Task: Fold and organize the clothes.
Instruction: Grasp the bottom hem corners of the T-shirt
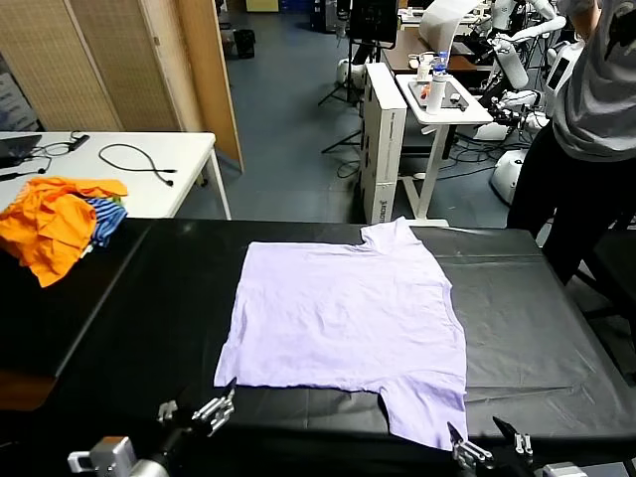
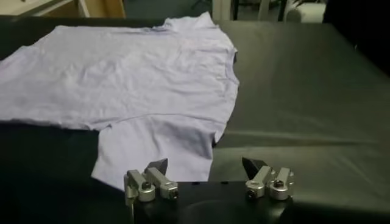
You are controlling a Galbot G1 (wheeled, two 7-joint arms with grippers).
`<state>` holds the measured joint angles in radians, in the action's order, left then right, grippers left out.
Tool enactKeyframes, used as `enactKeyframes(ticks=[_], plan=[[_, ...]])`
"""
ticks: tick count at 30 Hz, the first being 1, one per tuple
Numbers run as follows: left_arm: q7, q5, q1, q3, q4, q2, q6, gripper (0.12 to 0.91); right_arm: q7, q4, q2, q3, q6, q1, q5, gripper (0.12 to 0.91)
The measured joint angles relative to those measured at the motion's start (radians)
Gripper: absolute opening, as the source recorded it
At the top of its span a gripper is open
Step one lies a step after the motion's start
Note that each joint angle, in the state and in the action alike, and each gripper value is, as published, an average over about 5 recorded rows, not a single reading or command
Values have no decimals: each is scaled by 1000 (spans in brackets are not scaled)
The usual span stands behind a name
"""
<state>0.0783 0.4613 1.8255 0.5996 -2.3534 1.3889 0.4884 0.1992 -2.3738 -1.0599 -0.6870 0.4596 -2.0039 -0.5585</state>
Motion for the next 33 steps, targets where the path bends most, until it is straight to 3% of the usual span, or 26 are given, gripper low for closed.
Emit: enactKeyframes(ticks=[11, 16, 19, 22, 26, 29, 33], plan=[[-1, -33, -37, -13, 83, 38, -19, 891, -2, 42, -9, 26, -2, 49, 5, 907], [-1, -46, -48, -16, 115, 50, -31, 773, -6, 49, -11, 30, -4, 43, 10, 906], [-1, -45, -57, -14, 131, 54, -37, 744, -6, 55, -13, 35, -4, 46, 12, 871], [-1, -44, -63, -14, 144, 57, -41, 695, -7, 63, -16, 41, -4, 48, 16, 779], [-1, -44, -64, -13, 154, 59, -44, 466, -9, 72, -18, 48, -5, 45, 20, 593], [-1, -44, -60, -13, 156, 59, -44, 293, -9, 73, -18, 49, -5, 43, 21, 410], [-2, -44, -52, -13, 153, 58, -42, 166, -2, 67, -18, 46, -4, 36, 20, 176]])
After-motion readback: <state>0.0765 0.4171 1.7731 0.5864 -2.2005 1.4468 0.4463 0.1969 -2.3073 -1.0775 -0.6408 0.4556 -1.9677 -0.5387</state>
